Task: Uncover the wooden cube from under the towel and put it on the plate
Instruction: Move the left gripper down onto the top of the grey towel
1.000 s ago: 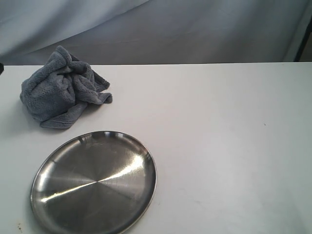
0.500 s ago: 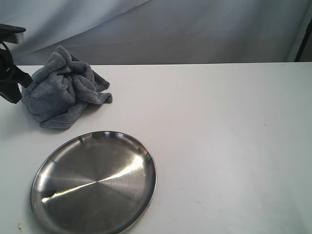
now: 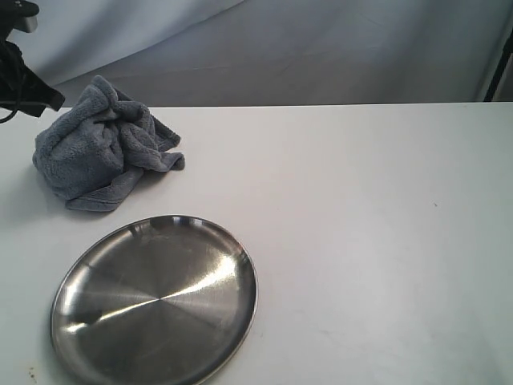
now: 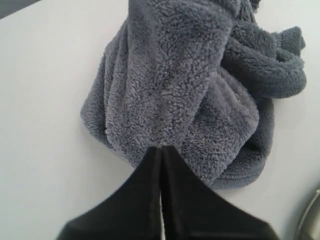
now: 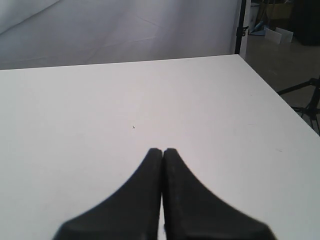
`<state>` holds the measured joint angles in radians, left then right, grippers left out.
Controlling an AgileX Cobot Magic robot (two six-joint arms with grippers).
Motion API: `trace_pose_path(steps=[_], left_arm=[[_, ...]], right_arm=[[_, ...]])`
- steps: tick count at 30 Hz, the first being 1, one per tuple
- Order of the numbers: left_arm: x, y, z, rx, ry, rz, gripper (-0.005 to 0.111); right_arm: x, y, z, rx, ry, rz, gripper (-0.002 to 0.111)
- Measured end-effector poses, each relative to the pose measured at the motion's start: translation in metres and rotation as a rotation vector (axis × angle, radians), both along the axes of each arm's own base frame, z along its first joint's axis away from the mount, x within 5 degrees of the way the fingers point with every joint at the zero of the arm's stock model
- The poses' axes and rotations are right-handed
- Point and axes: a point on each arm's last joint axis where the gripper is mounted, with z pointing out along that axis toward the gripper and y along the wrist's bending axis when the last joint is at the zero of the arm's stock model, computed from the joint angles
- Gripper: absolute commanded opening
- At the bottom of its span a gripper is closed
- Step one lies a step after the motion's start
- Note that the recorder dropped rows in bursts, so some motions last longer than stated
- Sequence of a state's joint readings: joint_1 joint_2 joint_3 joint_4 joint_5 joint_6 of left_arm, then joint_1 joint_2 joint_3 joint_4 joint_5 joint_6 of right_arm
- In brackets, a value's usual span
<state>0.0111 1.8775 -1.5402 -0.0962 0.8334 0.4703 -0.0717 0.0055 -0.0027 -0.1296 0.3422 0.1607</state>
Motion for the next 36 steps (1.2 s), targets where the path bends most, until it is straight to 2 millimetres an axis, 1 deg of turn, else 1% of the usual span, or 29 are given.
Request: trace_pose_path(steps=[2, 3, 4, 5, 7, 9, 11, 14, 16, 17, 20, 23, 26, 33, 36], left_arm=[[0.001, 0.000, 0.000, 0.000, -0.009, 0.001, 0.006], [0.001, 0.000, 0.000, 0.000, -0.011, 0.001, 0.012], [0.001, 0.000, 0.001, 0.001, -0.015, 0.001, 0.015], [0.002, 0.000, 0.001, 0.001, -0.021, 0.002, 0.022], [0.003, -0.002, 0.002, -0.031, -0.043, 0.013, 0.030], [0.005, -0.007, 0.003, -0.106, -0.055, 0.036, 0.034], [0.005, -0.007, 0.004, -0.118, -0.055, 0.039, 0.044], [0.002, -0.007, -0.001, -0.081, -0.014, -0.002, 0.076], [0.001, -0.007, -0.013, -0.055, 0.058, -0.064, 0.091], [0.003, -0.007, -0.025, -0.048, 0.101, -0.088, 0.092], [0.007, -0.007, -0.044, -0.044, 0.145, -0.103, 0.093], [0.011, -0.007, -0.054, -0.036, 0.152, -0.115, 0.093], [0.013, -0.007, -0.056, -0.031, 0.134, -0.116, 0.093], [0.023, -0.005, -0.052, -0.016, 0.021, -0.098, 0.093], [0.024, -0.005, -0.051, -0.017, 0.004, -0.094, 0.092]], right_arm=[[0.000, 0.000, 0.000, 0.000, 0.000, 0.000, 0.000], [0.000, 0.000, 0.000, 0.000, 0.000, 0.000, 0.000], [0.000, 0.000, 0.000, 0.000, 0.000, 0.000, 0.000], [0.000, 0.000, 0.000, 0.000, 0.000, 0.000, 0.000], [0.000, 0.000, 0.000, 0.000, 0.000, 0.000, 0.000], [0.000, 0.000, 0.000, 0.000, 0.000, 0.000, 0.000], [0.000, 0.000, 0.000, 0.000, 0.000, 0.000, 0.000], [0.000, 0.000, 0.000, 0.000, 0.000, 0.000, 0.000], [0.000, 0.000, 0.000, 0.000, 0.000, 0.000, 0.000], [0.000, 0.000, 0.000, 0.000, 0.000, 0.000, 0.000], [0.000, 0.000, 0.000, 0.000, 0.000, 0.000, 0.000], [0.000, 0.000, 0.000, 0.000, 0.000, 0.000, 0.000], [0.000, 0.000, 0.000, 0.000, 0.000, 0.000, 0.000], [0.000, 0.000, 0.000, 0.000, 0.000, 0.000, 0.000], [0.000, 0.000, 0.000, 0.000, 0.000, 0.000, 0.000]])
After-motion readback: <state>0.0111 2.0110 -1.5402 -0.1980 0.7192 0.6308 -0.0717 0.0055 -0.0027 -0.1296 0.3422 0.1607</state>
